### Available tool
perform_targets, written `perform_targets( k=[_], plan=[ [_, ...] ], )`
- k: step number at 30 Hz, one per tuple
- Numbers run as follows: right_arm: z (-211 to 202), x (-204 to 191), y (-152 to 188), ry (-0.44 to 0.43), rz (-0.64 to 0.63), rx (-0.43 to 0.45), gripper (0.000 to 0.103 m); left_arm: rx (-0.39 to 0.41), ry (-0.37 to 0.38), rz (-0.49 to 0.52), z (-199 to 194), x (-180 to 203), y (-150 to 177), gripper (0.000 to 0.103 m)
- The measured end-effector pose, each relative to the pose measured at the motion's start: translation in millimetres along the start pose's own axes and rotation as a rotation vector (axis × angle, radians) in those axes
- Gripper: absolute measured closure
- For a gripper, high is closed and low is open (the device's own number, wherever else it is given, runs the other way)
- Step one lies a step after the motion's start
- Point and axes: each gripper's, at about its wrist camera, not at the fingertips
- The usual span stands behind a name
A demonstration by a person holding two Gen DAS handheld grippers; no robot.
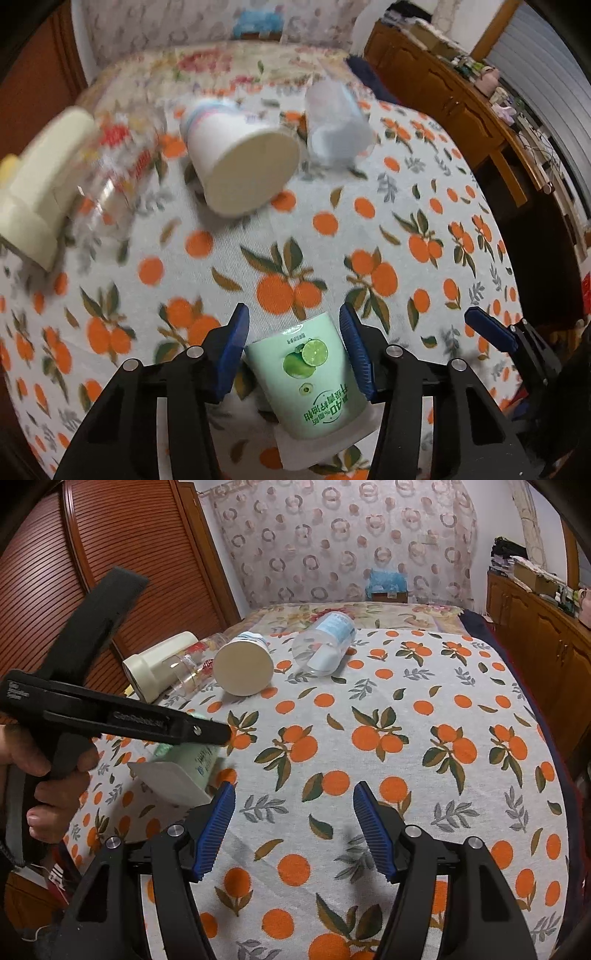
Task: Flip cup upside down
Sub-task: 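Carry the green cup with the right gripper, rotating it mouth-down, then lower the green cup mouth-down onto the sheet and open the right gripper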
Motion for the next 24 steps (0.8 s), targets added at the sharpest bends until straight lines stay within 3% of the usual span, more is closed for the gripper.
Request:
perform_targets(
  k=[8, 15, 24],
  plan=[
    [1.0, 4.9, -4.6, 0.018, 0.01, 0.028, 0.034, 0.191, -0.037, 0.065, -12.9, -3.4, -16.1, 0.055],
    [1.7, 10.0, -9.1, 0.028, 0.028, 0.051, 0.034, 0.356, -0.158, 0.185, -13.0, 7.8, -22.6, 0.055],
    [1.5, 13.1, -7.7, 0.034, 0.039, 0.055, 0.034, 0.39, -0.172, 0.215, -6.1, 10.2, -11.9, 0.054]
  ],
)
Point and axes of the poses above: each gripper's, at about its wrist camera, not at the fingertips, and z roughly the way its jaws point, x to its right, y to its underside, and after that the axes turned 11 degrees about x, right-handed
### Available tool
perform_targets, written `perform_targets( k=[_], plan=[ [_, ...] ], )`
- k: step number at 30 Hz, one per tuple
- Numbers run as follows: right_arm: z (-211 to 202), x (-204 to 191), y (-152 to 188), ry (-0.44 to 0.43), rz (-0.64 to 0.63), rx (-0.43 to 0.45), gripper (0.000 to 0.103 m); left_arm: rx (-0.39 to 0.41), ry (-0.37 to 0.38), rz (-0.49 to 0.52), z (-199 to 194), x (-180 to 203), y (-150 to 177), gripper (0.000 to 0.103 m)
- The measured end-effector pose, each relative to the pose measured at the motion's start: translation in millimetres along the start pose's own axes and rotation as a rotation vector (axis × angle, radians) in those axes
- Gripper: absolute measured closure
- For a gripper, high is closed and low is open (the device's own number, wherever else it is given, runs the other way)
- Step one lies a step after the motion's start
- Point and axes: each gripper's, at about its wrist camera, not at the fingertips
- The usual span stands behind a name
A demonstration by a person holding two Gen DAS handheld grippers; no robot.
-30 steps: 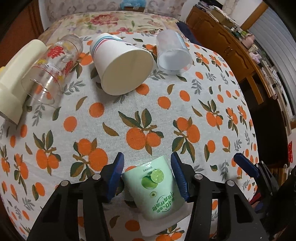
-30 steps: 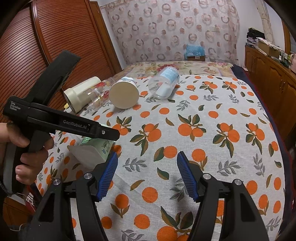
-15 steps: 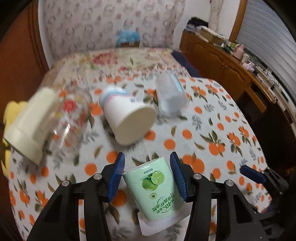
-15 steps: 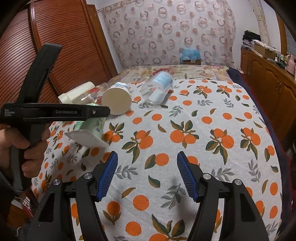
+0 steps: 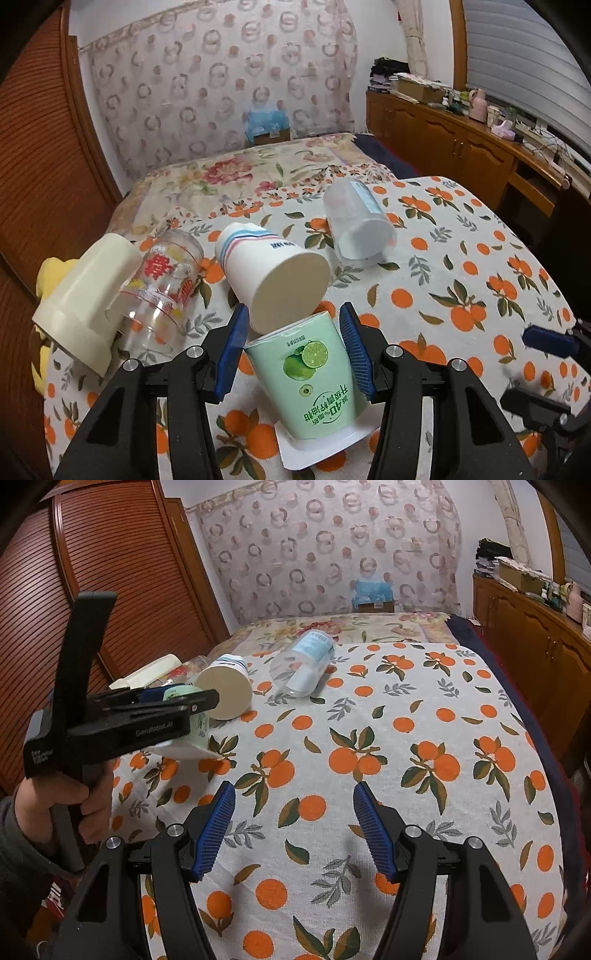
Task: Flip cup upside down
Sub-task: 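Lower the green cup mouth-down onto the sheet and open the right gripper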
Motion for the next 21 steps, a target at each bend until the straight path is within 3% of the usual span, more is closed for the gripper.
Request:
perform_targets(
  k=[12, 21],
  plan=[
    [-4.2, 4.4, -2.4, 0.006, 0.019, 0.021, 0.034, 0.099, -0.037, 0.12, -38.4, 25.7, 30.1, 0.055],
    [-4.7, 3.7, -3.0, 0.006, 0.017, 0.025, 0.034, 0.088, 0.026, 0.073, -61.7, 24.5, 38.0, 0.056]
  ],
)
Point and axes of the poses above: each gripper's, at about its wrist camera, not at the fingertips, and z roughly the way its jaws point, x to its right, y to its underside, and after that the axes turned 11 degrees about x, right-handed
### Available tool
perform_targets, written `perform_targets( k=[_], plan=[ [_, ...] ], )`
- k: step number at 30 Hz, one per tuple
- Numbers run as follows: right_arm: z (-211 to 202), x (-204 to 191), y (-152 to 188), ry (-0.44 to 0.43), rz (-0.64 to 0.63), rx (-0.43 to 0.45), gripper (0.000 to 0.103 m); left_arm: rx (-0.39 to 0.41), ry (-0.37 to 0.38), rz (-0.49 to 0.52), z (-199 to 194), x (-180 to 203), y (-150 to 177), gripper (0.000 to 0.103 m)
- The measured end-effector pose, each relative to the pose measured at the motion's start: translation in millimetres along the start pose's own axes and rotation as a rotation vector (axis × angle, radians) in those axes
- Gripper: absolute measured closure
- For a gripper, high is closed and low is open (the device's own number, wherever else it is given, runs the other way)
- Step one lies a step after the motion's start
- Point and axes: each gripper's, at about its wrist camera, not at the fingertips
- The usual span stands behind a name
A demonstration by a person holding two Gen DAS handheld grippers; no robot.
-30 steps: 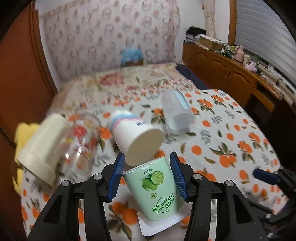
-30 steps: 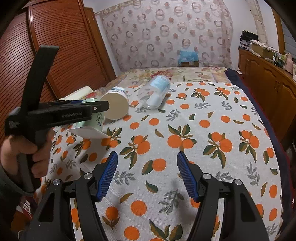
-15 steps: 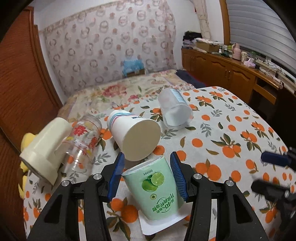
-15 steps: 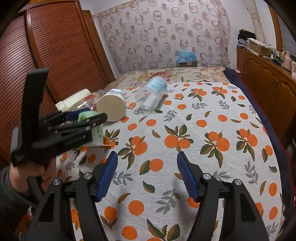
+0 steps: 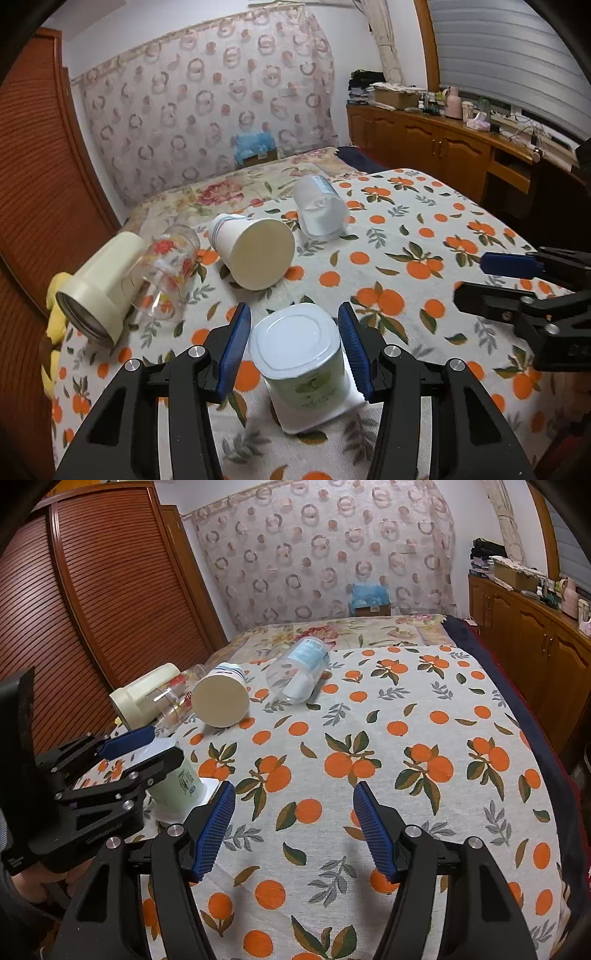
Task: Flip cup upside down
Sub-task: 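Lower the green cup mouth-down onto the sheet and open the right gripper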
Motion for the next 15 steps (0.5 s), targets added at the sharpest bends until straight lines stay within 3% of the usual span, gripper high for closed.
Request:
perform_targets(
  k=[2, 6, 15],
  plan=[
    [-0.2, -1.4, -0.2, 0.001, -0.002, 0.007, 0.034, 0.002, 0.006, -0.018, -4.1, -1.7, 1.2, 0.056],
    [-1.4, -6.2, 0.3, 0.003, -0.008, 0.021, 0.034, 0.021, 0.011, -0.057, -15.6, -7.9, 2.8, 0.042],
    [-9.2, -22.1, 1.3, 0.027, -0.035, 0.07, 0.034, 0.048, 0.002, -0.135, -35.6, -26.8, 5.9, 0.023]
  ],
)
Point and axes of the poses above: each gripper's, at about its wrist camera, not at the fingertips, and z roughly the way its jaws point, x to its right, y to its underside, and after that the axes turned 11 degrees about x, right-handed
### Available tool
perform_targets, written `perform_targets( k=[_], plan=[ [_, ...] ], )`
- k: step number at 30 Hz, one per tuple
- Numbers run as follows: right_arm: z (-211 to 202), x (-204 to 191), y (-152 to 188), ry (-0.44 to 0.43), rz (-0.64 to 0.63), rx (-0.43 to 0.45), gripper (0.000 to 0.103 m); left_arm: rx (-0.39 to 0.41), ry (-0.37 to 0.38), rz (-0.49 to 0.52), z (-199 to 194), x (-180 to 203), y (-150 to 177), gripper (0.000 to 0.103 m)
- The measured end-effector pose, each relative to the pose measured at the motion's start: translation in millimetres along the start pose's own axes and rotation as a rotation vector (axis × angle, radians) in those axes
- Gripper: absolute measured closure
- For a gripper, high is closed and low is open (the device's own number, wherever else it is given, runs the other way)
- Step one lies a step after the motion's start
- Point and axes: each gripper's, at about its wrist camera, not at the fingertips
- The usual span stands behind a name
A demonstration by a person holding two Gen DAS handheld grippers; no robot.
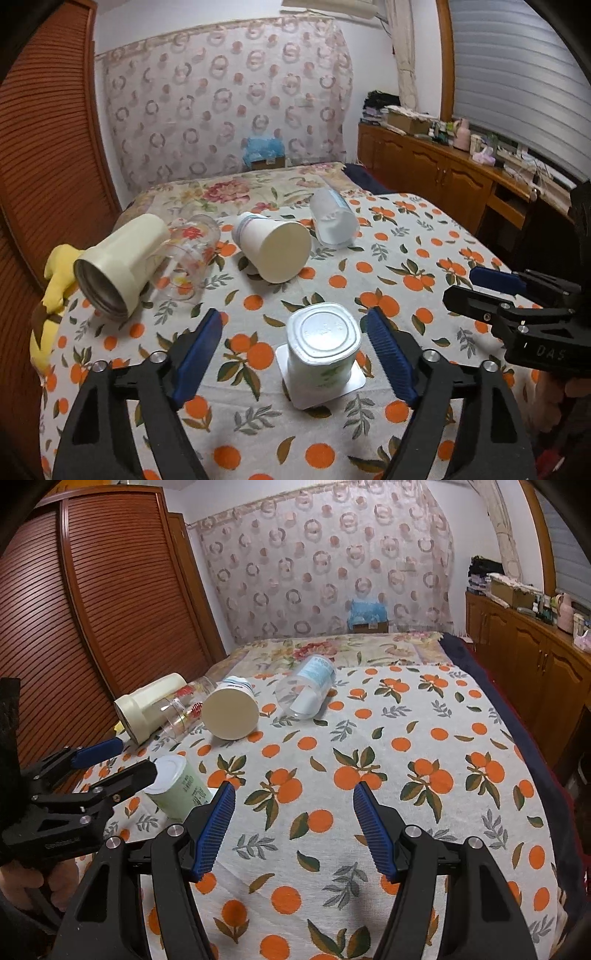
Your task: Flip cup upside down
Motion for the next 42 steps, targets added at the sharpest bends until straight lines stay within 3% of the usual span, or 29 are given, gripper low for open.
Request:
perform_targets(
  k=[4, 6, 10, 14, 17, 22, 42],
  plan=[
    [-8.2, -9.2, 1.0, 0.008, -0.006, 0.034, 0.033, 0.02, -0.013, -0.027, -11.6, -7.4, 0.2, 0.014],
    [-14.1, -12.6, 1.6, 0.009, -0.002, 0.056, 0.027, 0.033, -0.024, -0.037, -18.1, -11.5, 0.7, 0.009],
    [-25.3, -22.9, 2.7, 0.027, -0.025, 0.105, 0.016, 0.052, -0.052, -0.049, -29.9, -20.1, 2.9, 0.008],
    [-36.8, -29.9, 5.4, 0.035, -0.02, 0.147, 0.014, 0.081, -0.081, -0.064, -41.4, -26.5, 4.7, 0.008],
    [-46.0, -33.5, 6.1, 0.051, -0.029, 0.191, 0.002, 0.098, -0.096, -0.075, -47.8, -31.2, 8.0, 0.008],
    [-55.0, -38.4, 7.5, 0.074, -0.049, 0.233, 0.002, 0.108, -0.11, -0.081, -52.7, -35.6, 11.7, 0.008],
    [-58.2, -38.0, 9.9, 0.086, -0.06, 0.244, 0.002, 0.145, -0.115, -0.083, -63.1, -34.6, 13.9, 0.008]
  ],
)
Point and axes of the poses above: each gripper's, at about its wrist camera, not at the fingertips, and z roughly the way its jaws point, x to its right, y to its underside, and after that the axes turned 11 degrees about x, right-handed
